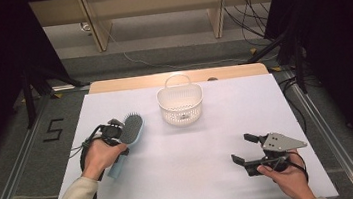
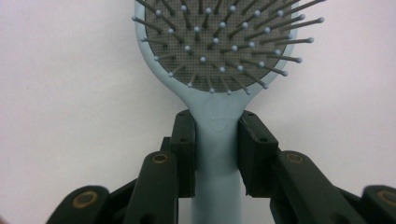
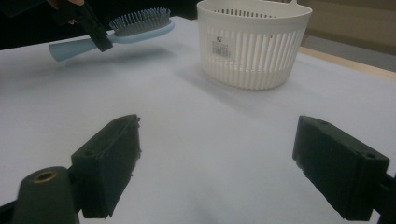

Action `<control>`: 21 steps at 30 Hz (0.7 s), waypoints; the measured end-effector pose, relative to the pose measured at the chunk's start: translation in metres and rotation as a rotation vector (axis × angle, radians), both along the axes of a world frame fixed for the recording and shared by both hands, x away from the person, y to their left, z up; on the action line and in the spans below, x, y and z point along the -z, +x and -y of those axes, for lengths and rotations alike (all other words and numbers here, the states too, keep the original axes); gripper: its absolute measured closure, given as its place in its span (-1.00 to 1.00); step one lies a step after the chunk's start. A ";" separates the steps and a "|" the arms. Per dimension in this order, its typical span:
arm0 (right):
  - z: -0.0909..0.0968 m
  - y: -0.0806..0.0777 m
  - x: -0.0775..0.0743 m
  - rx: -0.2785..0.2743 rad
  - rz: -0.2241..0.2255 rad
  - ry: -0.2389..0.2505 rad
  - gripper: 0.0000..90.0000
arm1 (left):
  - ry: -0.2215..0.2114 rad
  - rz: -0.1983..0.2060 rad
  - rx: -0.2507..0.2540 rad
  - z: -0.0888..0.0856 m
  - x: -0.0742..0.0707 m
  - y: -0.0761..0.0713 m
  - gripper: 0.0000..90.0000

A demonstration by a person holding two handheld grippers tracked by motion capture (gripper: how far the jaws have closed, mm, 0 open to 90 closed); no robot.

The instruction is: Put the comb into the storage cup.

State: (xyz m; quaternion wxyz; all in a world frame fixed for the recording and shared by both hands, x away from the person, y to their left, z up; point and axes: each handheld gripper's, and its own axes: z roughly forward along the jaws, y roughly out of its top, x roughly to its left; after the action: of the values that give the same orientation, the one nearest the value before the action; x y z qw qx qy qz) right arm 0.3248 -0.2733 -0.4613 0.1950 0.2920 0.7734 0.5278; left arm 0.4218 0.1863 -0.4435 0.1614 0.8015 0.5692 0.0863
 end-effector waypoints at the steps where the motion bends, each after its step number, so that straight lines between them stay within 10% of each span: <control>1: 0.000 0.000 0.000 0.000 -0.001 0.001 -0.65 | -0.004 0.008 0.000 0.000 -0.001 0.000 0.55; 21: 0.000 0.000 0.001 0.002 -0.004 0.005 -0.65 | -0.033 0.049 -0.001 -0.002 -0.006 -0.002 0.55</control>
State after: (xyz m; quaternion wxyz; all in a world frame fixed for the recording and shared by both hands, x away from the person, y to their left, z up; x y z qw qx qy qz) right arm 0.3251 -0.2735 -0.4618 0.1933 0.2945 0.7722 0.5288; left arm 0.4198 0.1882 -0.4376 0.1885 0.7960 0.5670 0.0963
